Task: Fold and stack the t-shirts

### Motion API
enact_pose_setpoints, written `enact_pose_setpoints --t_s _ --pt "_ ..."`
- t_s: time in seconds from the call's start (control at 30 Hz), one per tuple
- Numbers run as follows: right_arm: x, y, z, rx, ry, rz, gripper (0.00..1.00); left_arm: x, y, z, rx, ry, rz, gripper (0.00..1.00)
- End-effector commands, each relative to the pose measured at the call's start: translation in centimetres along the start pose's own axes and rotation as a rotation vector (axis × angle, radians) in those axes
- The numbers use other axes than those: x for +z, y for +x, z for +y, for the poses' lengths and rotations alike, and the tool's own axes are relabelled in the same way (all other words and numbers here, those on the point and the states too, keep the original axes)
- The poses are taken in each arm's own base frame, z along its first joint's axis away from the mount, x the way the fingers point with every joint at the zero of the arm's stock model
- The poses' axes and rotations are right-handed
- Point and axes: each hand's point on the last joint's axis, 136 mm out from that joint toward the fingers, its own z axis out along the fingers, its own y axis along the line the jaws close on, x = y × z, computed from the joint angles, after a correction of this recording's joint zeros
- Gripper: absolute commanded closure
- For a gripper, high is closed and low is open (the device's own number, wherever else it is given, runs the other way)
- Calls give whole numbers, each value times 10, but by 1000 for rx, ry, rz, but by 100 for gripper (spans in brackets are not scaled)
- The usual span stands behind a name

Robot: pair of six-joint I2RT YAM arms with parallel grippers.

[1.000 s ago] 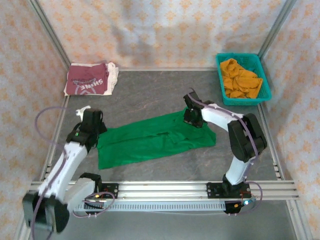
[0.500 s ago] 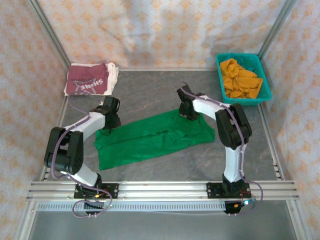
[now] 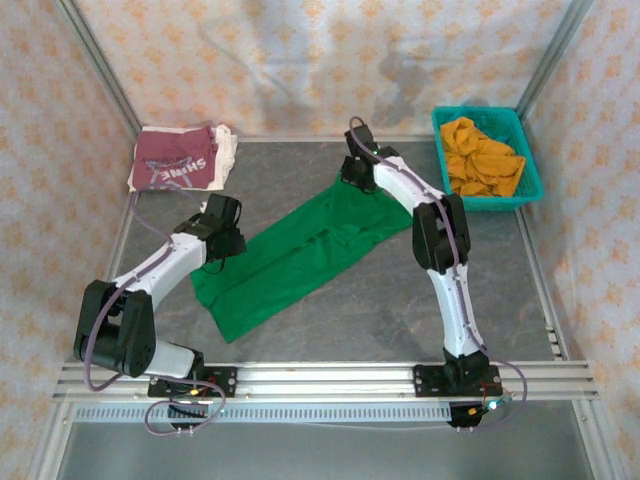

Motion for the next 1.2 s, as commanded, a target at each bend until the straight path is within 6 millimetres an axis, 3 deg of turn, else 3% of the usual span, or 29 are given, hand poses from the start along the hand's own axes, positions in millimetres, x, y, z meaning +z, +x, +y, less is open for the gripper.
enact_pose_setpoints --t_s 0.0,0.17,0.3,0.47,0.6,0.73,0.9,1.03,1.1,1.17 --pt "-55 1 -12 -27 57 -28 78 11 -10 -4 1 -1 27 74" --pt "-62 56 -54 27 144 36 84 36 -23 -19 14 14 56 75" --pt "-45 88 -68 31 177 104 90 52 -23 -32 42 32 105 79" --pt "-17 112 -68 14 199 170 93 58 -16 -33 39 36 111 79" --pt "4 113 -73 2 239 179 94 55 -7 -26 30 22 126 79" --pt "27 105 -82 13 265 201 95 36 4 -17 10 17 118 78" --pt "50 64 -84 67 234 155 95 13 39 -22 15 48 161 78" --pt "68 23 -49 32 64 108 93 1 63 -43 35 139 201 77" --pt "63 4 -24 -21 -17 98 91 -5 63 -54 53 182 195 77" --pt "45 -15 -7 -45 -55 82 89 -12 53 -63 61 221 164 77"
